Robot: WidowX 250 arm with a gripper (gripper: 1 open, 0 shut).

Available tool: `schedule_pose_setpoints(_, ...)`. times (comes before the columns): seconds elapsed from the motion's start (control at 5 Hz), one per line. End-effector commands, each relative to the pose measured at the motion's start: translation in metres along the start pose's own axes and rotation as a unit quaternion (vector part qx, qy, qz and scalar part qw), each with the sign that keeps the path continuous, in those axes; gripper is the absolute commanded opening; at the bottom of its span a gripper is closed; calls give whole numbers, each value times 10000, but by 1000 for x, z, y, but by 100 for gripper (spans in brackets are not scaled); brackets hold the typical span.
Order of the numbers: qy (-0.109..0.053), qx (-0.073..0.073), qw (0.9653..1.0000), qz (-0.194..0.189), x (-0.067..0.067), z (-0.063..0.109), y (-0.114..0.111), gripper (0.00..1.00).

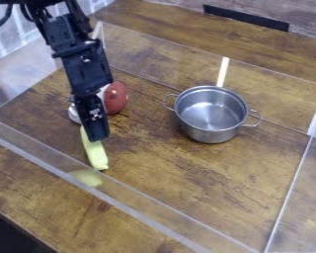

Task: Move the green spoon to the left

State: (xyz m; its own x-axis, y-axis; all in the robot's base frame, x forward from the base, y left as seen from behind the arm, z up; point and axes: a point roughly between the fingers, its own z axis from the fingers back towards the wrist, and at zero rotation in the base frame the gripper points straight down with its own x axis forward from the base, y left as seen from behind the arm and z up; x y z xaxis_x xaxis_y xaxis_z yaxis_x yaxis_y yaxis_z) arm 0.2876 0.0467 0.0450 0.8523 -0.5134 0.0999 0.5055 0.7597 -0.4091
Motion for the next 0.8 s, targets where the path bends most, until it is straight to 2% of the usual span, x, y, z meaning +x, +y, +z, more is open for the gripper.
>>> schedule_pose_setpoints(0.0, -38, 156, 9993, -335, 5, 13, 1, 0)
schedule_pose_setpoints(0.2, 106, 112, 9977, -655, 8, 12, -1, 0)
schedule_pose_setpoints(0.6, 232, 48, 9954, -924, 4, 21, 5, 0)
